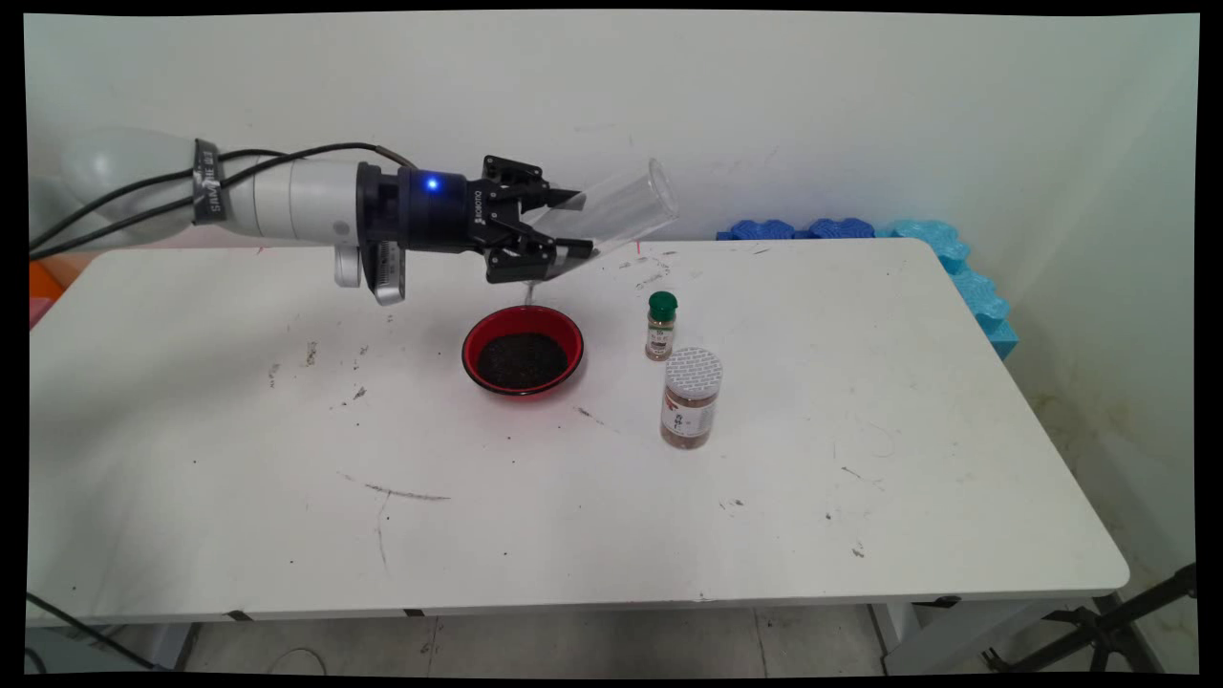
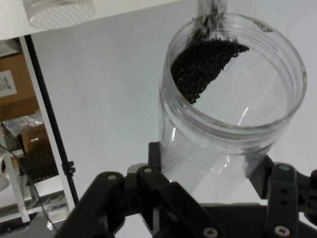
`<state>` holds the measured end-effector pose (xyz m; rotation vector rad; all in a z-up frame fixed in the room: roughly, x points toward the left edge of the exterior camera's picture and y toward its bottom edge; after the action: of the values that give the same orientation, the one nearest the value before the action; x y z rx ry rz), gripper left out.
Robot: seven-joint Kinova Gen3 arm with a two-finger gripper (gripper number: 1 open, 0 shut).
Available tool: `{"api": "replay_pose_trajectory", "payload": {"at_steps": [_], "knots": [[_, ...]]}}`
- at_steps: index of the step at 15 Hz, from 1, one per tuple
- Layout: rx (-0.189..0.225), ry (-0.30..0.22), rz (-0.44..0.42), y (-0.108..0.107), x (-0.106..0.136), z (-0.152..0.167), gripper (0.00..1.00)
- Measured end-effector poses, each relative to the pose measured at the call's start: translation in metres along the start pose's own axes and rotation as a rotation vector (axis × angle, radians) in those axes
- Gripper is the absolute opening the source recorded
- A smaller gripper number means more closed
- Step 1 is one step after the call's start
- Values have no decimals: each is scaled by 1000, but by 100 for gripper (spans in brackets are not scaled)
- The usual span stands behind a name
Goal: Pour the black seasoning powder in the red bowl
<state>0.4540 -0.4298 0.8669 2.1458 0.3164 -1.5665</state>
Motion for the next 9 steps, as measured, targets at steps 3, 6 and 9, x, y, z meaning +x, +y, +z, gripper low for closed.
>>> {"api": "replay_pose_trajectory", "payload": {"at_steps": [3, 6, 9], "knots": [[-9, -6, -16, 0, 1, -2, 0], [-20, -15, -33, -1, 1, -2, 0], [-32, -25, -53, -1, 0, -2, 0]]}}
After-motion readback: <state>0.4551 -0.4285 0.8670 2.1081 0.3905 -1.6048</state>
